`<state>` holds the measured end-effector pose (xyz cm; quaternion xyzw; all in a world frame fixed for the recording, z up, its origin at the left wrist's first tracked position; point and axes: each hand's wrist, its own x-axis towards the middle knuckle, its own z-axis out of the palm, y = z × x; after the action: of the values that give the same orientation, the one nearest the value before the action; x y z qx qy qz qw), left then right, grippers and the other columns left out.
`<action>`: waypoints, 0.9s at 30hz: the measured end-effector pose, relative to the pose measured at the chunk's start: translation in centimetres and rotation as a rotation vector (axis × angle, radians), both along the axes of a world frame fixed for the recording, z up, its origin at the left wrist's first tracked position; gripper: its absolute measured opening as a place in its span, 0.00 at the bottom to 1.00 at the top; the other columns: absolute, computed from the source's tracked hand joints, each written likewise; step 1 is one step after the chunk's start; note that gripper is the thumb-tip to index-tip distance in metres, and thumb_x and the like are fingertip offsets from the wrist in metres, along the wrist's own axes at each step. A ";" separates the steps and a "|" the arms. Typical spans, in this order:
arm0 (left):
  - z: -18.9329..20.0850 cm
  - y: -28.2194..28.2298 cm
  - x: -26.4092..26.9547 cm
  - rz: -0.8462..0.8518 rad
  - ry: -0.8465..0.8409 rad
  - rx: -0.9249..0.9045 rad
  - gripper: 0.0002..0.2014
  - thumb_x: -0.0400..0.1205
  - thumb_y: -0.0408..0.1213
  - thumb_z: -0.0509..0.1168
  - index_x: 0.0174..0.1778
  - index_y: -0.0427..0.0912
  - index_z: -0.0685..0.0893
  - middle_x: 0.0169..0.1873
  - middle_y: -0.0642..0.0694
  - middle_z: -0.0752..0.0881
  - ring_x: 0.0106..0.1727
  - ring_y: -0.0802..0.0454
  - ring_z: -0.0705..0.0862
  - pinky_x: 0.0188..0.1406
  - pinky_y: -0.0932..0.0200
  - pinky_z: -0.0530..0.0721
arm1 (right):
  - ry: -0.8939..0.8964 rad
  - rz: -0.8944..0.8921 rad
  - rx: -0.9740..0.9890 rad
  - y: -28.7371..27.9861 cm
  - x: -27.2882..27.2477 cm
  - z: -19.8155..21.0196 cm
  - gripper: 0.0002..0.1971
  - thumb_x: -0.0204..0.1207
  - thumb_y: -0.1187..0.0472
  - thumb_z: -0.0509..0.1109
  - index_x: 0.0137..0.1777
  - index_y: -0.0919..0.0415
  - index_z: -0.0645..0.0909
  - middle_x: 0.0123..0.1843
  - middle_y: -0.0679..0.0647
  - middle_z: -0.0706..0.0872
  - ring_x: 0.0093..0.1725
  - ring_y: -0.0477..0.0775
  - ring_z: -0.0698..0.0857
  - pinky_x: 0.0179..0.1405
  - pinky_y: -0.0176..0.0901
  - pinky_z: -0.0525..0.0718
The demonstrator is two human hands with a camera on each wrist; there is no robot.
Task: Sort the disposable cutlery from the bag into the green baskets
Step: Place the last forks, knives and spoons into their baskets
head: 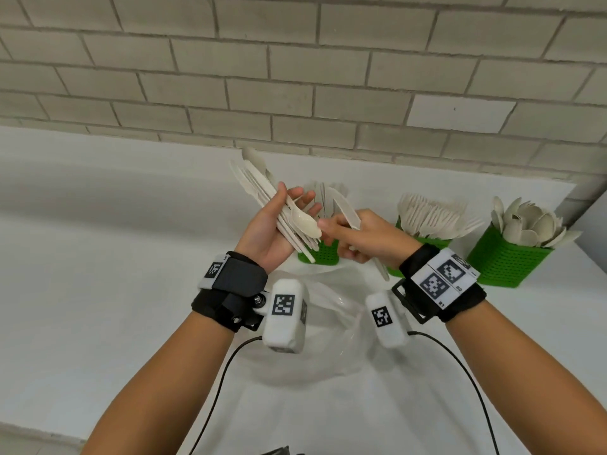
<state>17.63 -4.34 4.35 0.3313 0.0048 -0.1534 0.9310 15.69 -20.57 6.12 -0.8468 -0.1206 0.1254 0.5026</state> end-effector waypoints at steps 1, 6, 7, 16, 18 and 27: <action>0.2 0.0 0.0 0.000 -0.020 -0.007 0.17 0.86 0.46 0.52 0.42 0.40 0.79 0.44 0.43 0.86 0.54 0.44 0.82 0.64 0.49 0.78 | 0.038 0.021 0.048 0.0 -0.2 0.0 0.18 0.70 0.41 0.68 0.39 0.57 0.82 0.35 0.58 0.80 0.26 0.47 0.74 0.19 0.31 0.66; 0.6 -0.6 -0.1 -0.036 -0.100 -0.053 0.16 0.86 0.49 0.50 0.50 0.46 0.79 0.52 0.46 0.84 0.53 0.47 0.84 0.58 0.49 0.82 | 0.076 0.114 0.188 0.2 -0.4 -0.1 0.04 0.72 0.60 0.73 0.40 0.57 0.81 0.23 0.45 0.78 0.23 0.43 0.73 0.18 0.29 0.63; 0.7 -0.8 -0.1 -0.039 -0.106 -0.061 0.15 0.86 0.49 0.50 0.49 0.47 0.79 0.51 0.46 0.85 0.52 0.48 0.85 0.56 0.48 0.84 | 0.062 0.109 0.200 0.3 -0.4 -0.2 0.04 0.74 0.63 0.72 0.40 0.57 0.81 0.23 0.46 0.78 0.23 0.43 0.73 0.18 0.29 0.64; 1.2 -1.4 -0.2 0.155 -0.111 -0.211 0.14 0.87 0.43 0.52 0.37 0.45 0.74 0.21 0.54 0.78 0.32 0.56 0.83 0.41 0.61 0.83 | 0.165 0.108 0.219 -2.1 -0.3 -0.8 0.05 0.75 0.67 0.71 0.38 0.61 0.81 0.26 0.49 0.80 0.22 0.41 0.72 0.18 0.29 0.62; 1.1 -1.8 -0.3 0.168 -0.099 -0.226 0.14 0.87 0.44 0.52 0.36 0.46 0.72 0.20 0.54 0.74 0.28 0.57 0.78 0.39 0.63 0.79 | 0.173 0.126 0.232 -2.1 -0.5 -0.8 0.06 0.77 0.66 0.68 0.38 0.61 0.79 0.27 0.49 0.80 0.23 0.42 0.71 0.18 0.29 0.61; 1.8 -2.7 -0.2 0.290 -0.103 -0.281 0.16 0.87 0.41 0.53 0.32 0.45 0.70 0.18 0.52 0.74 0.29 0.54 0.77 0.44 0.59 0.78 | 0.152 0.187 0.145 -3.3 -1.0 -0.7 0.08 0.82 0.58 0.62 0.43 0.59 0.79 0.25 0.47 0.70 0.23 0.41 0.67 0.19 0.28 0.62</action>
<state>17.47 -7.01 6.12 0.2017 -0.0168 0.0002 0.9793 14.67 -23.90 5.40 -0.7814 -0.1695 0.2263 0.5563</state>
